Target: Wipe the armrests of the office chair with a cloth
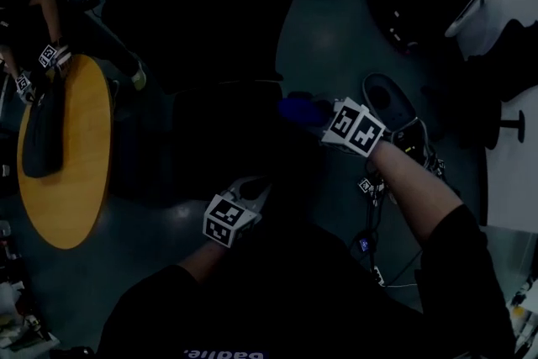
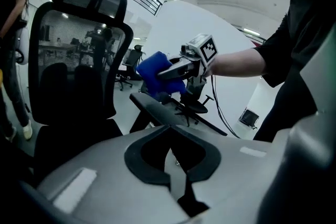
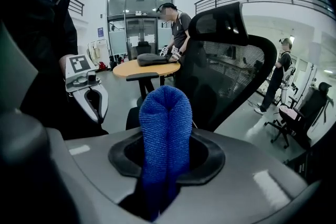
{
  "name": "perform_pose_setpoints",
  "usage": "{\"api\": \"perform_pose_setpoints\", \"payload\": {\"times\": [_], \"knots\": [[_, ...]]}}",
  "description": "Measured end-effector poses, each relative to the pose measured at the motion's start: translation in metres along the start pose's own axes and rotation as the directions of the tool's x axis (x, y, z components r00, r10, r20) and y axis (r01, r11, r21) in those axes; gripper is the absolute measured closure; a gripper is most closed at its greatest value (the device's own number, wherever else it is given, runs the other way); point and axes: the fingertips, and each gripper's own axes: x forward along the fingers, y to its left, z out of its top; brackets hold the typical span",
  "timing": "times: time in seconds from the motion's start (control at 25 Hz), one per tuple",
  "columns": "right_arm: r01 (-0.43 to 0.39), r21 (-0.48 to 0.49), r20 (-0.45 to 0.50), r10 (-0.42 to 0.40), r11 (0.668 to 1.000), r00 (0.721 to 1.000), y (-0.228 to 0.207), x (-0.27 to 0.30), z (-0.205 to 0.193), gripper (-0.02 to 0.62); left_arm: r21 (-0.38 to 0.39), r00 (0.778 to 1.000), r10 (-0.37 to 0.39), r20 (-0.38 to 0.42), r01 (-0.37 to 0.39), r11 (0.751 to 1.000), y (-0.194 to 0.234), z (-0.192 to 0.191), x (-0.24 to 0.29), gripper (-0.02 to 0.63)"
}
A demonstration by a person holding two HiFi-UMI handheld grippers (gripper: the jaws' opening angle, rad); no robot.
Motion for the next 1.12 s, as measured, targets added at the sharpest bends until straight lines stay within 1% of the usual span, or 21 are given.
{"api": "perform_pose_setpoints", "payload": {"times": [0.12, 0.24, 0.36, 0.52, 0.72, 0.92, 1.0, 1.12], "knots": [[0.000, -0.008, -0.010, 0.000, 1.000, 1.000, -0.013, -0.006, -0.016, 0.465, 0.001, 0.999, -0.030, -0.031, 0.030, 1.000, -0.024, -0.007, 0.020, 0.589], [-0.001, -0.020, -0.032, 0.001, 1.000, 0.999, -0.028, -0.006, -0.030, 0.465, -0.008, 0.998, -0.044, -0.048, 0.043, 0.999, -0.039, -0.013, 0.038, 0.589], [0.008, -0.038, -0.063, -0.011, 0.999, 0.998, -0.045, -0.003, -0.038, 0.465, -0.043, 0.997, -0.043, -0.062, 0.041, 0.998, -0.042, -0.023, 0.053, 0.589], [0.014, -0.097, -0.125, -0.026, 0.995, 0.992, -0.065, 0.009, -0.039, 0.465, -0.069, 0.997, -0.035, -0.069, 0.030, 0.997, -0.042, -0.032, 0.067, 0.589], [-0.024, -0.174, -0.217, -0.015, 0.984, 0.976, -0.080, 0.036, -0.033, 0.465, -0.091, 0.998, -0.038, -0.057, 0.033, 0.995, -0.043, -0.037, 0.079, 0.589], [-0.086, -0.239, -0.321, 0.005, 0.967, 0.947, -0.086, 0.070, -0.032, 0.465, -0.117, 0.998, -0.039, -0.048, 0.033, 0.993, -0.041, -0.044, 0.085, 0.589], [-0.122, -0.279, -0.379, 0.008, 0.953, 0.925, -0.083, 0.082, -0.036, 0.465, -0.128, 0.998, -0.037, -0.049, 0.031, 0.991, -0.039, -0.047, 0.088, 0.589], [-0.167, -0.355, -0.462, -0.017, 0.920, 0.887, -0.073, 0.097, -0.046, 0.465, -0.141, 0.998, -0.029, -0.048, 0.022, 0.990, -0.033, -0.049, 0.090, 0.589]]}}
